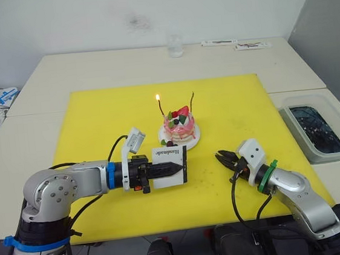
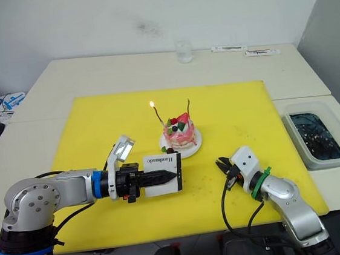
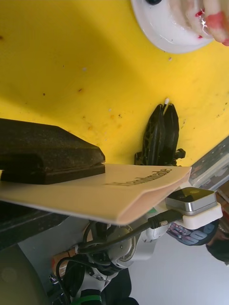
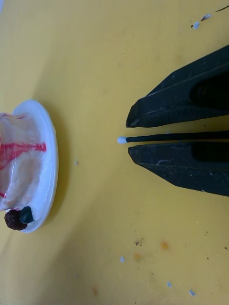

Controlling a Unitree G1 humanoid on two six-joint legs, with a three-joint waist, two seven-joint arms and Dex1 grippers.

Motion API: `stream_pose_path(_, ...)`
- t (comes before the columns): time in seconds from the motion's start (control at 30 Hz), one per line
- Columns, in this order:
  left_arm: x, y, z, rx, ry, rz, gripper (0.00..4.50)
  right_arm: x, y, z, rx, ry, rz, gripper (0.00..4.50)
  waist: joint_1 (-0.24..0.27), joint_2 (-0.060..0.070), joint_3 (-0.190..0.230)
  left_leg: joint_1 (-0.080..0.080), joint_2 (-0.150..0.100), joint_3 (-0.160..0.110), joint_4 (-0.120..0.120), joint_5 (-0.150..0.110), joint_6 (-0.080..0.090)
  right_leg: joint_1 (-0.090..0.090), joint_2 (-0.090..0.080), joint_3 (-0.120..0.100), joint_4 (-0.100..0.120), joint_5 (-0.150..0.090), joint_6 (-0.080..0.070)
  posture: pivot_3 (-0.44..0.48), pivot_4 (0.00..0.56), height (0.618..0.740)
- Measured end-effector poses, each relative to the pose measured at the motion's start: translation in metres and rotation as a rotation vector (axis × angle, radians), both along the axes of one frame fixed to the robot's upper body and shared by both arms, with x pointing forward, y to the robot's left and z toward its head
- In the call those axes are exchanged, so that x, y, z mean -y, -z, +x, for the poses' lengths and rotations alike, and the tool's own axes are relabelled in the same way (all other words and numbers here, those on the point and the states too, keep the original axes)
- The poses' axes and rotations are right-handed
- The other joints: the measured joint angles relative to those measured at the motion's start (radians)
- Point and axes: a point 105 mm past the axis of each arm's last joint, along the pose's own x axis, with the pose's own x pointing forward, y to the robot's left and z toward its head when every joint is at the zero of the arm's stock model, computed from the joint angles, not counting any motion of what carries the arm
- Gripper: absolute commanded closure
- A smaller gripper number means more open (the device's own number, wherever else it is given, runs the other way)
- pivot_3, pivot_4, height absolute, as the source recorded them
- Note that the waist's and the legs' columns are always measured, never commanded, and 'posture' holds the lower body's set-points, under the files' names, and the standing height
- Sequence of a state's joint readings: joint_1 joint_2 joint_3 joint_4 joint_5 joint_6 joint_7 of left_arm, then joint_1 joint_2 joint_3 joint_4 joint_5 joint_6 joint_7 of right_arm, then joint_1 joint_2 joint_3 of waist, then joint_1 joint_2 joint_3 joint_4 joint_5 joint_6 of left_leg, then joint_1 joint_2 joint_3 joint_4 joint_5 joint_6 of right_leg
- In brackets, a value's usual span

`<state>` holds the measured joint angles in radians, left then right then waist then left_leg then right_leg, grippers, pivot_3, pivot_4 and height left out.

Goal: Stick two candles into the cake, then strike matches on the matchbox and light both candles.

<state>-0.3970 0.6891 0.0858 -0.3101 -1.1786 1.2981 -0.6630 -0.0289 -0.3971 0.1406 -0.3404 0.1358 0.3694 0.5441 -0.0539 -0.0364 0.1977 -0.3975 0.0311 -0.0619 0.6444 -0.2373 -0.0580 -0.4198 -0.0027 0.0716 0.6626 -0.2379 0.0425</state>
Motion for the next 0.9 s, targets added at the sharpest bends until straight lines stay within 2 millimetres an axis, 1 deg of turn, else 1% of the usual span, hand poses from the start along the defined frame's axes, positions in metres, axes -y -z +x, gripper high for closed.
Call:
stream_pose_path(0.03, 0.0, 0.0, 0.0, 0.0, 0.0, 0.0, 4.5, 0.0, 0.0, 0.0, -0.003, 0.001, -0.002, 4.44, 0.0, 0.0, 0.0, 0.0, 0.0, 0.0, 0.0, 0.0, 0.0, 0.0, 0.0, 0.0, 0.0, 0.0, 0.0, 0.0, 0.15, 0.74)
stream_pose_path(0.07, 0.0, 0.0, 0.0, 0.0, 0.0, 0.0, 4.5, 0.0, 0.0, 0.0, -0.006, 0.001, -0.007, 4.47, 0.0, 0.0, 0.0, 0.0, 0.0, 0.0, 0.0, 0.0, 0.0, 0.0, 0.0, 0.0, 0.0, 0.0, 0.0, 0.0, 0.15, 0.74)
stream_pose_path(0.33, 0.0, 0.0, 0.0, 0.0, 0.0, 0.0, 4.5, 0.0, 0.0, 0.001, -0.028, 0.014, -0.031, 4.47, 0.0, 0.0, 0.0, 0.0, 0.0, 0.0, 0.0, 0.0, 0.0, 0.0, 0.0, 0.0, 0.0, 0.0, 0.0, 0.0, 0.15, 0.74)
stream_pose_path(0.5, 0.0, 0.0, 0.0, 0.001, -0.002, 0.001, 4.5, -0.002, -0.005, 0.0, -0.029, 0.005, -0.027, 4.47, 0.0, 0.0, 0.0, 0.0, 0.0, 0.0, 0.0, 0.0, 0.0, 0.0, 0.0, 0.0, 0.0, 0.0, 0.0, 0.0, 0.15, 0.74)
stream_pose_path(0.6, 0.0, 0.001, 0.002, 0.0, -0.014, 0.003, 4.5, -0.007, -0.021, -0.004, 0.006, -0.049, -0.031, 4.47, 0.0, 0.0, 0.0, 0.0, 0.0, 0.0, 0.0, 0.0, 0.0, 0.0, 0.0, 0.0, 0.0, 0.0, 0.0, 0.0, 0.15, 0.74)
stream_pose_path(0.67, 0.001, 0.0, 0.006, 0.001, -0.026, -0.004, 4.5, -0.013, -0.04, -0.008, 0.066, -0.114, -0.05, 4.47, 0.001, 0.0, 0.0, -0.001, 0.0, 0.0, 0.0, 0.0, 0.0, 0.0, 0.0, 0.0, 0.0, 0.0, 0.0, 0.0, 0.15, 0.74)
stream_pose_path(0.8, 0.004, -0.005, 0.022, 0.019, -0.074, -0.017, 4.5, -0.023, -0.077, -0.018, 0.192, -0.241, -0.113, 4.47, 0.003, 0.0, 0.0, -0.001, 0.0, -0.001, 0.0, 0.0, 0.0, 0.0, 0.0, -0.001, 0.0, 0.0, 0.001, 0.0, 0.15, 0.74)
stream_pose_path(0.9, 0.009, -0.008, 0.032, 0.028, -0.103, -0.028, 4.5, -0.028, -0.09, -0.025, 0.235, -0.317, -0.168, 4.47, 0.005, 0.0, 0.0, -0.001, 0.0, -0.001, 0.0, 0.0, 0.0, 0.0, 0.0, -0.001, 0.0, 0.001, 0.002, 0.0, 0.15, 0.74)
